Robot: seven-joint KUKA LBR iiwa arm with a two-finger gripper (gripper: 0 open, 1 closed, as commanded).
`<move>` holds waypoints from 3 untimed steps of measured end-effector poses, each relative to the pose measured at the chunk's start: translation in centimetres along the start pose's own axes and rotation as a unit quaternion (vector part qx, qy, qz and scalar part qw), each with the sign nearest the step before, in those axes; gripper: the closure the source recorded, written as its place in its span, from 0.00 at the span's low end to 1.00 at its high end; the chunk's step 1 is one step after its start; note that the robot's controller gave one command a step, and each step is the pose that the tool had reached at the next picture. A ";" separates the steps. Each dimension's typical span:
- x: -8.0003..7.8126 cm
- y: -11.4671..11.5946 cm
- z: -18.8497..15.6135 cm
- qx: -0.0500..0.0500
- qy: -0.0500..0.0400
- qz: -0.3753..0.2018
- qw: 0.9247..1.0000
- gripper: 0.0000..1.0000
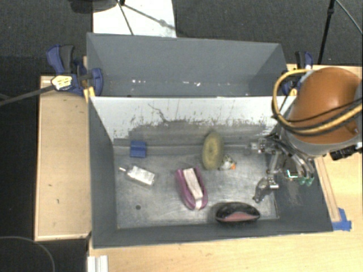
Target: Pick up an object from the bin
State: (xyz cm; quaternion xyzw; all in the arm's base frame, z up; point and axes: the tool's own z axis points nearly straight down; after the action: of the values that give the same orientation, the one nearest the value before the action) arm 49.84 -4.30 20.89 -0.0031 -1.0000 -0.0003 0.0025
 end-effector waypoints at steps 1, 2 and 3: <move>-5.3 5.7 8.6 -0.001 -0.002 0.075 0.997 0.00; -6.6 7.2 13.6 0.002 -0.002 0.177 0.984 0.00; -5.0 5.9 13.4 0.000 -0.007 0.103 0.995 0.00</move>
Offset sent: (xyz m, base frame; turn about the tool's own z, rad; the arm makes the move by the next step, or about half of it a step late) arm 0.0521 0.0540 -0.0837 0.1535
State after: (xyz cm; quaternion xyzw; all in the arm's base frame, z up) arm 54.83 1.62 7.50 -0.1060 -0.9944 0.0003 -0.0041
